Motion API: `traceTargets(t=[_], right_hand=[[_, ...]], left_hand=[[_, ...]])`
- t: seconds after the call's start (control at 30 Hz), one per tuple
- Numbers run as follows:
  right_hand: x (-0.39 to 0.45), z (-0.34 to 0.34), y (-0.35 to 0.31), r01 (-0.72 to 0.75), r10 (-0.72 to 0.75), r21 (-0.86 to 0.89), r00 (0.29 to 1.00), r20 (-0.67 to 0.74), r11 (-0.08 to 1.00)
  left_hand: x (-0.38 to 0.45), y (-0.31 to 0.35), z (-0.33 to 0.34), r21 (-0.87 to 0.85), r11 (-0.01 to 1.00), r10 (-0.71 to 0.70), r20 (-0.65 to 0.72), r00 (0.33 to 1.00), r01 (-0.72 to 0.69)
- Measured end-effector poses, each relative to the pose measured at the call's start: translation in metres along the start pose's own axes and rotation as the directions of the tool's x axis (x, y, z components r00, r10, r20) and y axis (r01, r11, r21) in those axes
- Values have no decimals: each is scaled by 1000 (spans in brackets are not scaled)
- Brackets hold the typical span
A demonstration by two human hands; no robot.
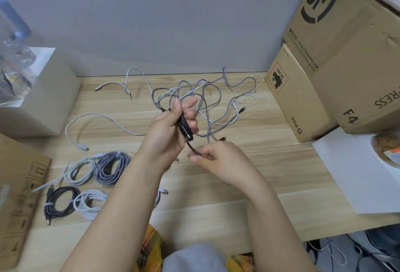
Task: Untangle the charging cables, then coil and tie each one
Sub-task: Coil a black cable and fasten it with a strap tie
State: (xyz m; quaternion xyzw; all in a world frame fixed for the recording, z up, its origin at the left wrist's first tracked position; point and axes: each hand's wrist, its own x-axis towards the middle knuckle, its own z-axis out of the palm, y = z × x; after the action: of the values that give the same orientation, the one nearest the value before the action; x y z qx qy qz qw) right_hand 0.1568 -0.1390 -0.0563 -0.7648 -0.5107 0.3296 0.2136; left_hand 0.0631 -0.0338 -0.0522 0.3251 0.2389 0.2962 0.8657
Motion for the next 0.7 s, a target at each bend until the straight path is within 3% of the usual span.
traceTargets(t=[0.07,0.17,0.27,0.37,0.43,0.57,0.7], right_hand=[[-5,-1,-5,31,-29,-49,999,34,998],[-9,-6,-11,46,-44,-92,999,19,995],[-11,-11,-13,59,-61,-36,997,-40,998],[-13,-14,-14,32,-35,-38,996,-84,999],[-14,-17,-12,28,-24,34,992,-127,999],[-12,-24,-1,26,64,289,953,-296,957],[-9,-28,7,89,90,418,917,-390,904]], left_hand=[[1,-4,-4,194,980,44,-34,998,-36],[-1,-9,-9,501,865,32,-9,999,-23],[-4,-15,-11,612,790,-46,21,999,23],[-5,-17,-14,775,627,-114,-1,993,73],[-8,-17,-12,828,558,-194,54,979,65],[-15,-11,-6,810,583,-332,173,927,58],[-17,-4,-15,624,756,-476,320,819,196]])
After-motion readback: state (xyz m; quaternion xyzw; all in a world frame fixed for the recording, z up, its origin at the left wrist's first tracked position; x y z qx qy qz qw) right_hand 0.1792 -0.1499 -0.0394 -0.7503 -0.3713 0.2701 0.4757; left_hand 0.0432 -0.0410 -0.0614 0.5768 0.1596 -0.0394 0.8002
